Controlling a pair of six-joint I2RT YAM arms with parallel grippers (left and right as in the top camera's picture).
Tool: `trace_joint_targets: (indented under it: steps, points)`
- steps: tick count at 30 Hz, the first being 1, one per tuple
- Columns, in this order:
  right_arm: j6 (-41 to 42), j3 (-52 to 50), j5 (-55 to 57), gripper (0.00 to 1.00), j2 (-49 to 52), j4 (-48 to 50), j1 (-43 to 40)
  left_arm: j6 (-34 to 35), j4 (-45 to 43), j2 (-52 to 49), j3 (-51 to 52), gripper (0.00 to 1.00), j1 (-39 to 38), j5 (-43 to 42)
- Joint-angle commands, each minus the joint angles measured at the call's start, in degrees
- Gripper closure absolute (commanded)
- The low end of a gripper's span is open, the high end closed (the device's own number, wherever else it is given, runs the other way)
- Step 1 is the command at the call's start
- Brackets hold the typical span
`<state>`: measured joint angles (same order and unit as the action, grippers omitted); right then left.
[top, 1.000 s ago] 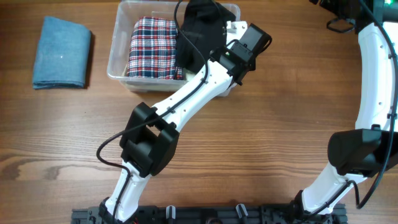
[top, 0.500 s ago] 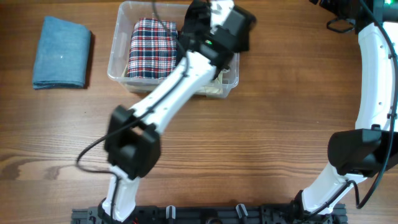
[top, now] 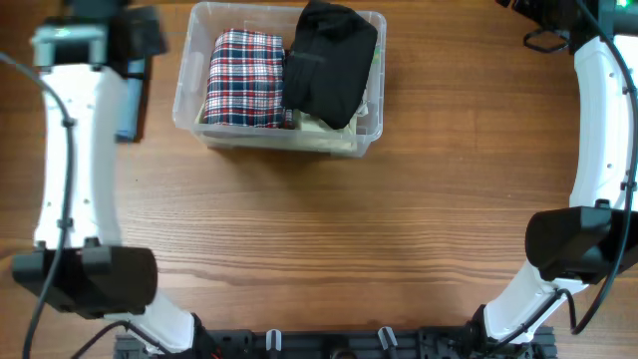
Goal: Pack container
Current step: 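Move the left gripper to the blue denim cloth and grasp it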
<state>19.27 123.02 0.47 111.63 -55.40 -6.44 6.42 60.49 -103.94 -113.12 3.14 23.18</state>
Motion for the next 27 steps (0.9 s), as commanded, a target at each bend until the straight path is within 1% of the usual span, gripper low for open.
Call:
trace_joint_targets:
  steps: [1,3,5,8,11,13,17,20,24,27]
  points:
    - [0.4,0.0,0.8,0.00,0.5,0.1,0.2,-1.3,-0.2,-4.1,-0.3,0.00,6.6,0.5]
    - [0.4,0.0,0.8,0.00,0.5,0.1,0.2,-2.4,-1.8,-8.0,-0.3,0.00,8.1,0.5]
    - [0.4,0.0,0.8,0.00,0.5,0.1,0.1,-3.5,-4.0,-12.2,-0.3,0.00,8.2,2.5]
    - [0.4,0.0,0.8,0.00,0.5,0.1,0.2,-6.2,-7.1,-18.0,-0.3,0.00,8.2,2.9]
    - [0.4,0.0,0.8,0.00,0.5,0.1,0.2,-6.7,-9.1,-23.8,-0.3,0.00,8.2,3.7]
    - [0.4,0.0,0.8,0.00,0.5,0.1,0.2,-7.5,-10.5,-26.0,-0.3,0.00,8.2,3.8]
    - [0.4,0.0,0.8,0.00,0.5,0.1,0.2,-11.9,-12.8,-30.0,-0.3,0.00,7.8,3.9]
    - [0.4,0.0,0.8,0.00,0.5,0.1,0.2,-13.7,-14.0,-31.8,-0.3,0.00,7.0,3.9]
    - [0.4,0.0,0.8,0.00,0.5,0.1,0.2,-15.0,-14.0,-34.6,-0.3,0.00,6.8,4.2]
    - [0.4,0.0,0.8,0.00,0.5,0.1,0.2,-15.0,-14.2,-36.2,-0.3,0.01,6.8,5.9]
